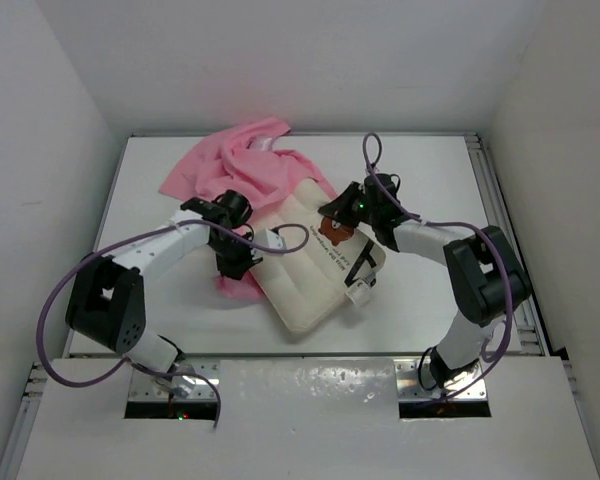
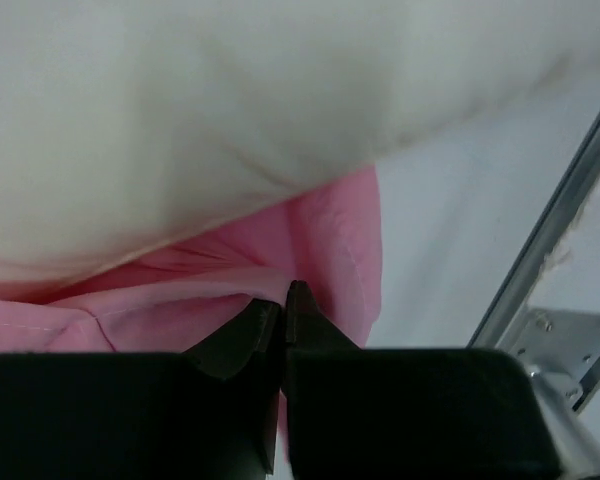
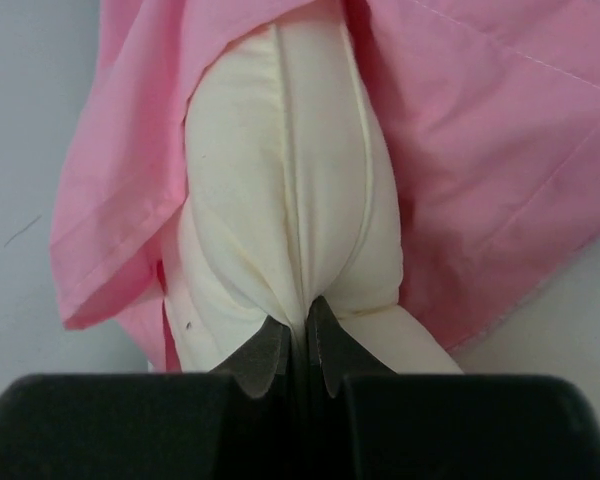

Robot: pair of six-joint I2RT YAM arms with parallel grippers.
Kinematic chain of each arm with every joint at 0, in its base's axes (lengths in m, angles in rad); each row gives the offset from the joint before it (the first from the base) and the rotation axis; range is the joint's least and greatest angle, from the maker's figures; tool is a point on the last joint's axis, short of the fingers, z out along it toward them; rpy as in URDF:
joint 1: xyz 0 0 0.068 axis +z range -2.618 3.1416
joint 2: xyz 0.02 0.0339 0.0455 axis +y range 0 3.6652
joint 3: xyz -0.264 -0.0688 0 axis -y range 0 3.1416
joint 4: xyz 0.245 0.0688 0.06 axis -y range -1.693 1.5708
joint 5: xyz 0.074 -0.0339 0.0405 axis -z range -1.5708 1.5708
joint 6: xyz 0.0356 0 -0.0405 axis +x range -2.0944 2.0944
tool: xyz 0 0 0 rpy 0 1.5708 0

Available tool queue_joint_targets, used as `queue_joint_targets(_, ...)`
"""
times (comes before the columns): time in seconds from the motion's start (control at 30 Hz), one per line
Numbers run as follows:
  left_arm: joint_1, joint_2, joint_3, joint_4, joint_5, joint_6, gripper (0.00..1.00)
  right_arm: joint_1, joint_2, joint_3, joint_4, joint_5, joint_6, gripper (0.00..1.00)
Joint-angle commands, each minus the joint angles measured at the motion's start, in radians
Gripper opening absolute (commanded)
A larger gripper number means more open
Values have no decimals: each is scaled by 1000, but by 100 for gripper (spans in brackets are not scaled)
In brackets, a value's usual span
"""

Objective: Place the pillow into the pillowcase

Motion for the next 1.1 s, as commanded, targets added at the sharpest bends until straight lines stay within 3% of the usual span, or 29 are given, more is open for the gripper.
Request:
queue_joint_targets(0.0, -26, -78, -46, -66, -84, 97, 3, -8, -15, 25, 177, 88, 55, 0)
queue_joint_targets(0.1, -30, -73, -48, -92, -96, 106, 13, -7, 5, 40, 143, 75, 24, 0)
queue_joint_targets(0.13, -33, -70, -37, -104, -91, 108, 29, -7, 11, 46, 134, 69, 18, 0)
queue_joint_targets(0.23, -30, -45, 74, -166, -56, 94, 56, -7, 37, 57, 131, -3, -17, 0)
queue_joint_targets(0.33, 30, -4, 290, -215, 68, 68, 67, -4, 49, 79, 92, -102, -82, 0)
queue_joint_targets(0.4, 62, 19, 418, -148, 164, -23, 73, 6, 45, 83, 63, -133, -148, 0)
queue_joint_targets(0.47, 76, 40, 453, 10, 145, -126, 76, 10, 32, 79, 29, -155, -183, 0)
queue_joint_targets(0.53, 44, 103, 477, 107, 76, -225, 79, 12, 20, 63, 32, -181, -185, 0)
queue_joint_targets(0.63, -41, 201, 478, 334, -210, -311, 80, 15, 12, 53, 42, -202, -185, 0)
queue_joint_targets(0.83, -112, 324, 487, 559, -333, -361, 84, 21, 12, 42, 69, -216, -149, 0)
queue_joint_targets(0.9, -120, 361, 489, 600, -392, -385, 83, 27, 20, 42, 77, -225, -136, 0)
queue_joint_targets(0.97, -122, 387, 471, 658, -459, -386, 65, 32, 20, 40, 88, -228, -125, 0)
queue_joint_targets(1.03, -122, 393, 460, 664, -483, -379, 35, 36, 17, 31, 104, -225, -111, 0)
queue_joint_targets(1.07, -122, 395, 461, 650, -473, -374, 9, 36, 17, 28, 111, -228, -108, 0)
